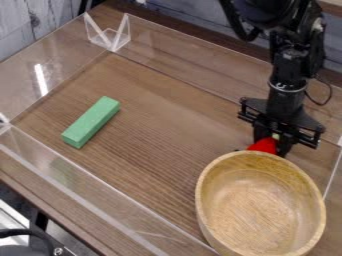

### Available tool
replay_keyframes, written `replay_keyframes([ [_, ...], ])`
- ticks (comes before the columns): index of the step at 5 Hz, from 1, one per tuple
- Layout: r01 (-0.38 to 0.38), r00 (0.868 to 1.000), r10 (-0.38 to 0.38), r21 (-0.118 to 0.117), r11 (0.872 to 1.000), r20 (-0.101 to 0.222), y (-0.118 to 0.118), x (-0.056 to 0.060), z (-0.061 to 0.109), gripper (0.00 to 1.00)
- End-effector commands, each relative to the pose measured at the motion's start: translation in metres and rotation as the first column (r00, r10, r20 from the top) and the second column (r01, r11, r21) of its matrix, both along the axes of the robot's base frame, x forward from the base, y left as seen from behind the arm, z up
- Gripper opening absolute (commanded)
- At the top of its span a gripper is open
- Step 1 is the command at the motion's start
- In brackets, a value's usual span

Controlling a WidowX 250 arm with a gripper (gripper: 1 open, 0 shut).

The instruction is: Move the red object to the right side of the table

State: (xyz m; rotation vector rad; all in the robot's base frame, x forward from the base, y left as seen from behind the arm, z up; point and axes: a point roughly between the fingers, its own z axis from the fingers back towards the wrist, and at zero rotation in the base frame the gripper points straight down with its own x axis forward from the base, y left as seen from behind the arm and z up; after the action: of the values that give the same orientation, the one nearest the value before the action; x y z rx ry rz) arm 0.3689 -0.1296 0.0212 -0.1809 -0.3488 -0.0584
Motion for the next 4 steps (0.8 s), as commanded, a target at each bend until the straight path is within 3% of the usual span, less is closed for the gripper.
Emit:
replay_keyframes([
  [1, 0.035, 0.997, -0.034, 0.023, 0.999, -0.076, -0.014, -0.026, -0.022, 0.0],
  [2, 0.032, 0.996, -0.03, 0.026, 0.999, -0.08, -0.017, -0.027, -0.024, 0.0],
  [3, 0.029, 0.996, -0.027, 0.025, 0.999, -0.083, -0.014, -0.028, -0.021, 1.0],
  [4, 0.026, 0.997, -0.025, 0.015, 1.0, -0.078, -0.01, -0.028, -0.01, 1.0],
])
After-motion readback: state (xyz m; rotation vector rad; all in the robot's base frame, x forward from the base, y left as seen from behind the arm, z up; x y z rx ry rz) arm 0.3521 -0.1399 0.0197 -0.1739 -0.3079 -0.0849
